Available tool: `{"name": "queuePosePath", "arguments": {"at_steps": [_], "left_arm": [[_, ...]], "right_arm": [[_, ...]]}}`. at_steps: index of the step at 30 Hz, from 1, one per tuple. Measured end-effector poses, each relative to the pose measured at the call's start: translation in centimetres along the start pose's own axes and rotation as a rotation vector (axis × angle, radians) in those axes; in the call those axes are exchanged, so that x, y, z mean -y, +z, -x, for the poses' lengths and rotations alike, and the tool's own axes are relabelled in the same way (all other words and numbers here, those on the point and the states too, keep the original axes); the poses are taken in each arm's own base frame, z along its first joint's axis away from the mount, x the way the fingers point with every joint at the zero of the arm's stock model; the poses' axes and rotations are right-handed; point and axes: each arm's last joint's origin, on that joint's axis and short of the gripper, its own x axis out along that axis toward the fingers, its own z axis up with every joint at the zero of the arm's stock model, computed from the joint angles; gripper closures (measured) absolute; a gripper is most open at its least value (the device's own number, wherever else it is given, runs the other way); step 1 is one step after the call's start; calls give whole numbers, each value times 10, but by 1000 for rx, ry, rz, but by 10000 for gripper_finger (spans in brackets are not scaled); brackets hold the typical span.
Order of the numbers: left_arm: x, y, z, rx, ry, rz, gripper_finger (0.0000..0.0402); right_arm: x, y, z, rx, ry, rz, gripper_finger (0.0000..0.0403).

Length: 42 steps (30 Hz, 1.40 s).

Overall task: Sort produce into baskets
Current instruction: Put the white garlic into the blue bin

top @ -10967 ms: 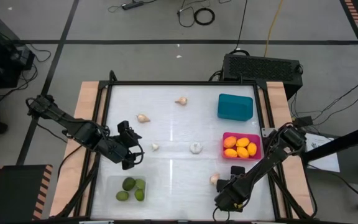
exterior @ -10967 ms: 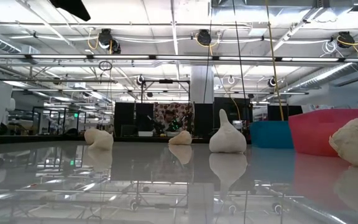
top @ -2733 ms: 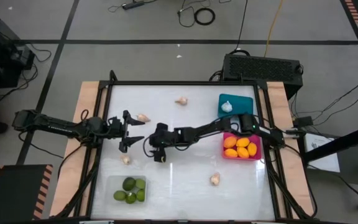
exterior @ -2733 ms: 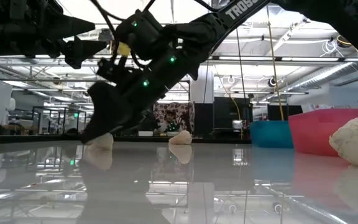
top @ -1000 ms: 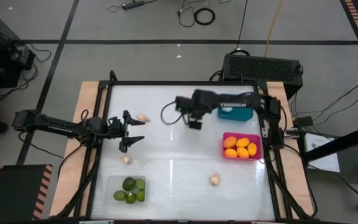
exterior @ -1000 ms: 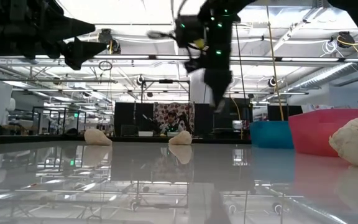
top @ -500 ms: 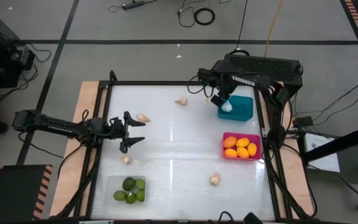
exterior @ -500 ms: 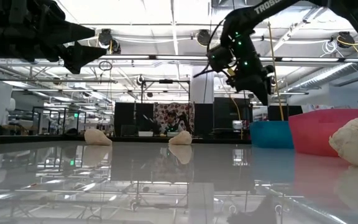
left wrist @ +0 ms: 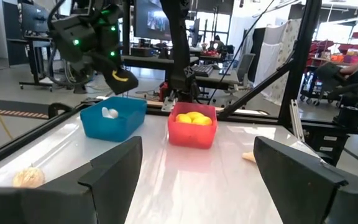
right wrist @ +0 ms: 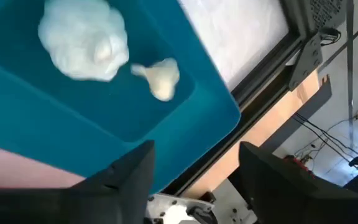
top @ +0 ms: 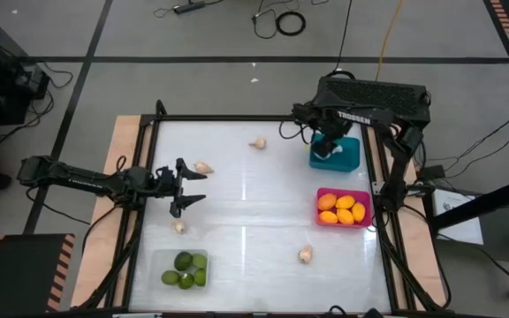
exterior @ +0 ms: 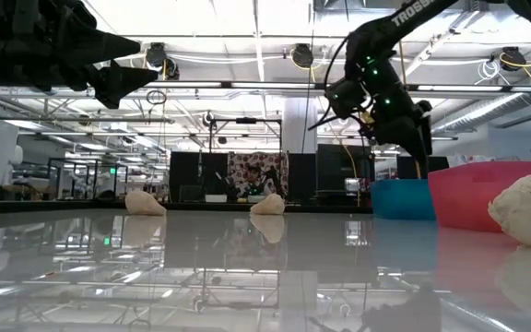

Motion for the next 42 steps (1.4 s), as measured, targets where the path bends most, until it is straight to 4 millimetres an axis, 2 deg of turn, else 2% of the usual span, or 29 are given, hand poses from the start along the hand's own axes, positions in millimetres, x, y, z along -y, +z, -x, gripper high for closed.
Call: {"name": "queuePosePath", "arguments": {"at_steps": [4, 8, 11, 14, 19, 24, 32, 37, 42], "left_arm": [[0, 0, 0, 0, 0, 0, 89], [0, 0, 0, 1, 0, 0, 89], [0, 0, 0, 1, 0, 0, 89], [0, 0, 0, 1, 0, 0, 89], [0, 0, 0, 1, 0, 0, 89], [0, 0, 0, 1, 0, -1, 89], [0, 0, 0, 0, 0, -4, 89], [0, 0, 0, 0, 0, -10, 89], [0, 0, 0, 5, -1, -10, 89]], "right_arm": [[2, -7, 5, 22, 7, 0, 148], [-2, -21, 19, 85, 19, -15, 139], [-9, -37, 35, 130, 131, -42, 138], [-25, -52, 52, 189, 308, -103, 138], [-74, -85, 80, 306, 438, -137, 138], [-129, -128, 90, 324, 435, -125, 138], [-209, -190, 76, 304, 385, -145, 138], [-245, -212, 64, 269, 423, -156, 138], [-273, -227, 54, 255, 473, -217, 138]]}}
